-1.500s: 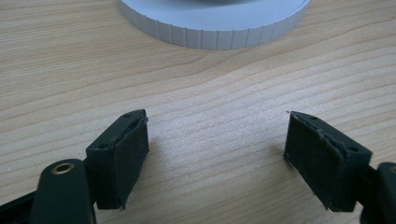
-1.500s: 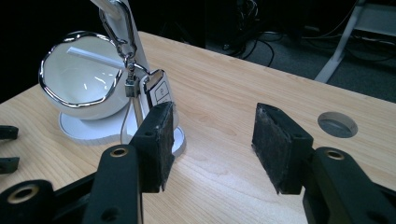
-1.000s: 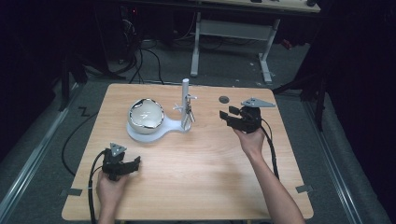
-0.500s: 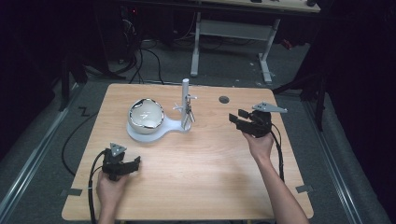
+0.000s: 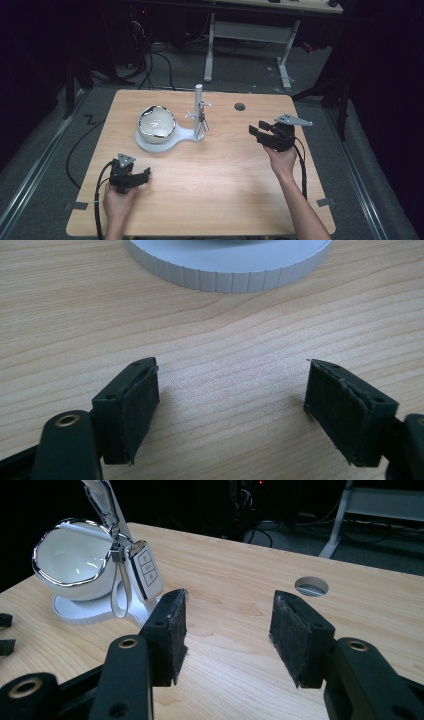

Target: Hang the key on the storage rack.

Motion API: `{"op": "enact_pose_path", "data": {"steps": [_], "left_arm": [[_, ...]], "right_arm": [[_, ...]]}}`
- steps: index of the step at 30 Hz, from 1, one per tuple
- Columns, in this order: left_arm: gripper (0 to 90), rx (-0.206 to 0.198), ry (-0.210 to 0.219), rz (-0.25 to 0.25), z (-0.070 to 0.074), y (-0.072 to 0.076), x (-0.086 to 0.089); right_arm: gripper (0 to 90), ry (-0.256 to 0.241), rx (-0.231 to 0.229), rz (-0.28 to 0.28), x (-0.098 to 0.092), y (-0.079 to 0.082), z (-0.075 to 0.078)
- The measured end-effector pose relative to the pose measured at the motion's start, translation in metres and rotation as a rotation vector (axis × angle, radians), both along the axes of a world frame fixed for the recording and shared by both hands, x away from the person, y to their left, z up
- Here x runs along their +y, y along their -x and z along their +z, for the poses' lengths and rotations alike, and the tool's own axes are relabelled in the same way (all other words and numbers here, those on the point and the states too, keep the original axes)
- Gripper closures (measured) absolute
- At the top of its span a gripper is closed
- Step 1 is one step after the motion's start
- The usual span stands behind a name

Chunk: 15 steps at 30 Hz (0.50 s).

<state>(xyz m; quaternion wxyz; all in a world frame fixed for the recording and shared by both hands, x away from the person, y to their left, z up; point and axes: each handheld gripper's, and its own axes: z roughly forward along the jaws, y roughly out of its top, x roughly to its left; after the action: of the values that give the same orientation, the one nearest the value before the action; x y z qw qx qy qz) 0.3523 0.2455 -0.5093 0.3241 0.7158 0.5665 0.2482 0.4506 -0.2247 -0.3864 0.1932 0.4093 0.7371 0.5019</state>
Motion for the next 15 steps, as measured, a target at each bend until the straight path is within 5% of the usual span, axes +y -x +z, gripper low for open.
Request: {"op": "enact_pose_path", "data": {"steps": [15], "left_arm": [[22.1, 0.0, 0.0, 0.0, 0.0, 0.0, 0.0]], "right_arm": [[48.8, -0.011, 0.007, -0.03, -0.016, 0.013, -0.01]]}}
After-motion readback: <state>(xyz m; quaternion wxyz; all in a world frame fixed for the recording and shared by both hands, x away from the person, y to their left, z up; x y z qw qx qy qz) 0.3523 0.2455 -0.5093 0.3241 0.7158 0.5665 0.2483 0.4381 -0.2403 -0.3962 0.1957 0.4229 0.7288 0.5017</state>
